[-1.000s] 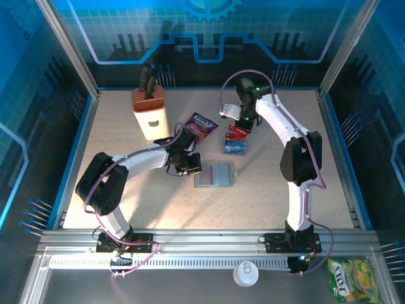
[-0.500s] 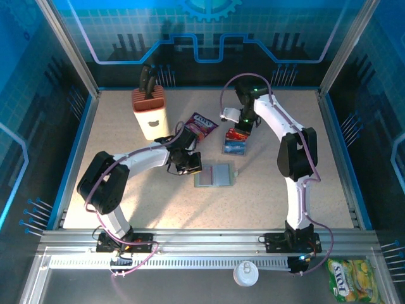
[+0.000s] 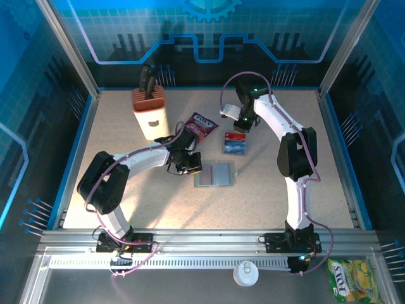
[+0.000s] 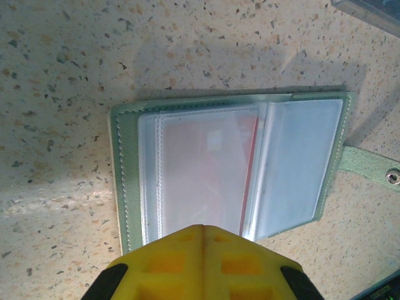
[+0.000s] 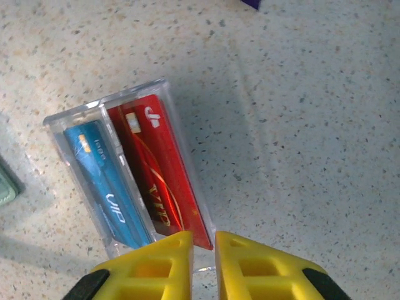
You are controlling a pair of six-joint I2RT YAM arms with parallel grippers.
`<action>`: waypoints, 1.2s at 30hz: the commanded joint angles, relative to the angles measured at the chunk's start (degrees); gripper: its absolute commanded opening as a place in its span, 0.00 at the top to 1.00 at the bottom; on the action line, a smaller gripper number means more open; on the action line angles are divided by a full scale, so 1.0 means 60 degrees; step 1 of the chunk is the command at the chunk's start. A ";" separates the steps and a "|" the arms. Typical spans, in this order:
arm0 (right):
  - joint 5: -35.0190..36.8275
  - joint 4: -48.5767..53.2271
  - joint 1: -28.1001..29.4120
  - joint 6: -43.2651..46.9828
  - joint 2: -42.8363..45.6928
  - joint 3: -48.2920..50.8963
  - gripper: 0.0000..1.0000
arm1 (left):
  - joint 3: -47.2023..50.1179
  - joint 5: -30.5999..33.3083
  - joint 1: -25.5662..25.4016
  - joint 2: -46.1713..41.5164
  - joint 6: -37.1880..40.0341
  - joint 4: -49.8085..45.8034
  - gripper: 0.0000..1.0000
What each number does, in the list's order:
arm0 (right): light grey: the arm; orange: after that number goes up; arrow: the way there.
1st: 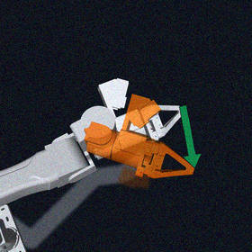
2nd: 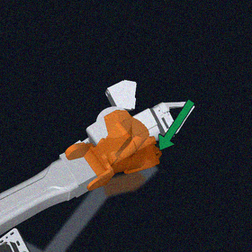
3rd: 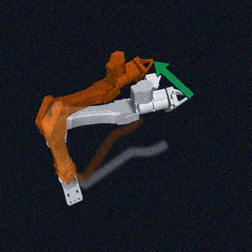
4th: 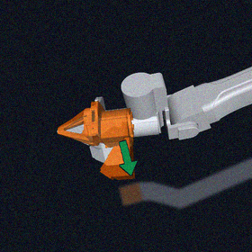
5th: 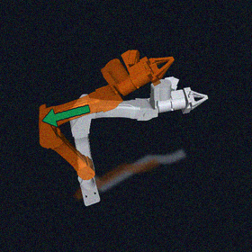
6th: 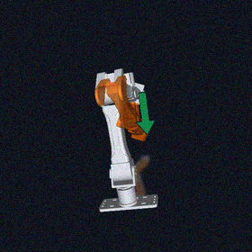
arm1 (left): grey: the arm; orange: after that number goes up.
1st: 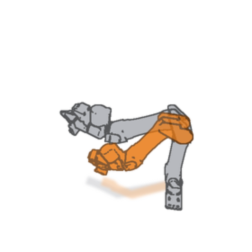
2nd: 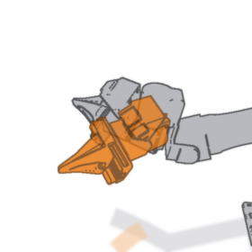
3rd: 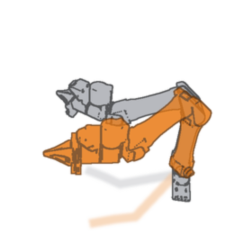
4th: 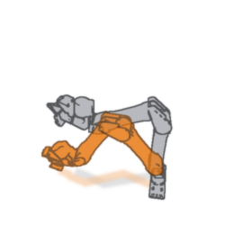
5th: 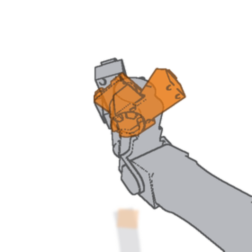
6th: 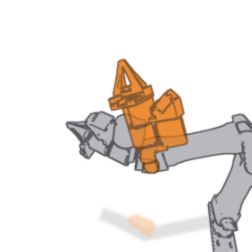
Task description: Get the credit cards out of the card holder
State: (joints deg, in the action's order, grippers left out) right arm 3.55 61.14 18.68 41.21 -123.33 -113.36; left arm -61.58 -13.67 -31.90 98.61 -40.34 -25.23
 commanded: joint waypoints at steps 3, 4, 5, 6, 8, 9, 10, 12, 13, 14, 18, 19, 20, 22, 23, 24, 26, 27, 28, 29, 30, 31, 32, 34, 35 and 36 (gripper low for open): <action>0.0214 -0.0502 0.0155 -0.1285 0.0875 0.0179 0.79 | 0.0103 0.0117 0.0017 -0.0112 0.0112 -0.0023 1.00; 0.0179 -0.0603 0.0214 -0.1529 0.0987 0.0310 0.79 | 0.0146 0.0119 0.0039 -0.0151 0.0116 -0.0008 1.00; 0.0149 -0.0791 0.0302 -0.1868 0.1126 0.0498 0.78 | 0.0205 0.0153 0.0066 -0.0206 0.0116 0.0021 1.00; 0.0108 -0.0944 0.0401 -0.2251 0.1259 0.0684 0.78 | 0.0288 0.0204 0.0083 -0.0288 0.0090 0.0102 1.00; -0.0157 -0.1236 0.0553 -0.3041 0.1496 0.1048 0.79 | 0.0521 0.0256 0.0135 -0.0497 -0.0005 0.0372 1.00; -0.0294 -0.1430 0.0628 -0.3464 0.1631 0.1296 0.79 | 0.0639 0.0264 0.0160 -0.0595 -0.0055 0.0505 1.00; -0.0430 -0.1630 0.0705 -0.3837 0.1757 0.1518 0.79 | 0.0728 0.0261 0.0179 -0.0677 -0.0084 0.0610 1.00; -0.0744 -0.2147 0.0846 -0.4714 0.2106 0.2121 0.81 | 0.0933 0.0301 0.0190 -0.0824 -0.0150 0.0772 0.99; -0.0942 -0.2379 0.0912 -0.5056 0.2245 0.2365 0.82 | 0.1028 0.0276 0.0203 -0.0893 -0.0147 0.0852 0.99; -0.1119 -0.2660 0.0992 -0.5460 0.2416 0.2679 0.83 | 0.1154 0.0219 0.0204 -0.0984 -0.0147 0.1005 0.99; -0.1739 -0.3435 0.1384 -0.6863 0.2855 0.3594 0.85 | 0.1738 0.0201 0.0204 -0.1426 -0.0278 0.1514 0.92; -0.1831 -0.3583 0.1500 -0.7086 0.2931 0.3790 0.86 | 0.1841 0.0245 0.0204 -0.1522 -0.0315 0.1563 0.91; -0.1839 -0.3804 0.1636 -0.7366 0.3037 0.4064 0.87 | 0.1922 0.0308 0.0219 -0.1604 -0.0350 0.1594 0.91; -0.1995 -0.4207 0.1901 -0.7815 0.3212 0.4536 0.89 | 0.2043 0.0381 0.0234 -0.1658 -0.0444 0.1620 0.93; -0.2078 -0.4437 0.2024 -0.8101 0.3291 0.4760 0.89 | 0.2094 0.0405 0.0253 -0.1643 -0.0504 0.1626 0.94; -0.2132 -0.4614 0.2128 -0.8440 0.3358 0.4963 0.90 | 0.2138 0.0391 0.0272 -0.1619 -0.0550 0.1675 0.96; -0.2330 -0.4973 0.2306 -0.9003 0.3486 0.5349 0.90 | 0.2210 0.0304 0.0265 -0.1490 -0.0625 0.1807 0.97; -0.2430 -0.5155 0.2377 -0.9301 0.3546 0.5555 0.91 | 0.2235 0.0248 0.0268 -0.1413 -0.0639 0.1880 0.98; -0.2508 -0.5304 0.2436 -0.9568 0.3589 0.5743 0.91 | 0.2250 0.0194 0.0266 -0.1352 -0.0663 0.1943 0.98; -0.2591 -0.5416 0.2480 -0.9866 0.3617 0.5917 0.90 | 0.2237 0.0126 0.0270 -0.1252 -0.0660 0.2011 0.99; -0.2716 -0.5463 0.2489 -1.0245 0.3597 0.6047 0.90 | 0.2237 0.0048 0.0273 -0.1168 -0.0683 0.2062 0.99; -0.2849 -0.5516 0.2495 -1.0539 0.3587 0.6167 0.90 | 0.2219 -0.0010 0.0270 -0.1088 -0.0671 0.2102 1.00; -0.3040 -0.5627 0.2496 -1.0816 0.3579 0.6310 0.91 | 0.2215 -0.0078 0.0285 -0.1021 -0.0689 0.2159 1.00; -0.3351 -0.5947 0.2523 -1.1274 0.3600 0.6631 0.91 | 0.2214 -0.0149 0.0279 -0.0912 -0.0693 0.2226 1.00; -0.3527 -0.6182 0.2534 -1.1527 0.3634 0.6839 0.91 | 0.2199 -0.0171 0.0273 -0.0844 -0.0689 0.2235 1.00; -0.3737 -0.6434 0.2534 -1.1712 0.3669 0.7046 0.90 | 0.2172 -0.0175 0.0281 -0.0771 -0.0666 0.2215 1.00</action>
State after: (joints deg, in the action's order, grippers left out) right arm -14.06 27.24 33.36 -22.11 -103.37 -73.58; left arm -48.97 -13.17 -30.68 92.64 -43.59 -12.99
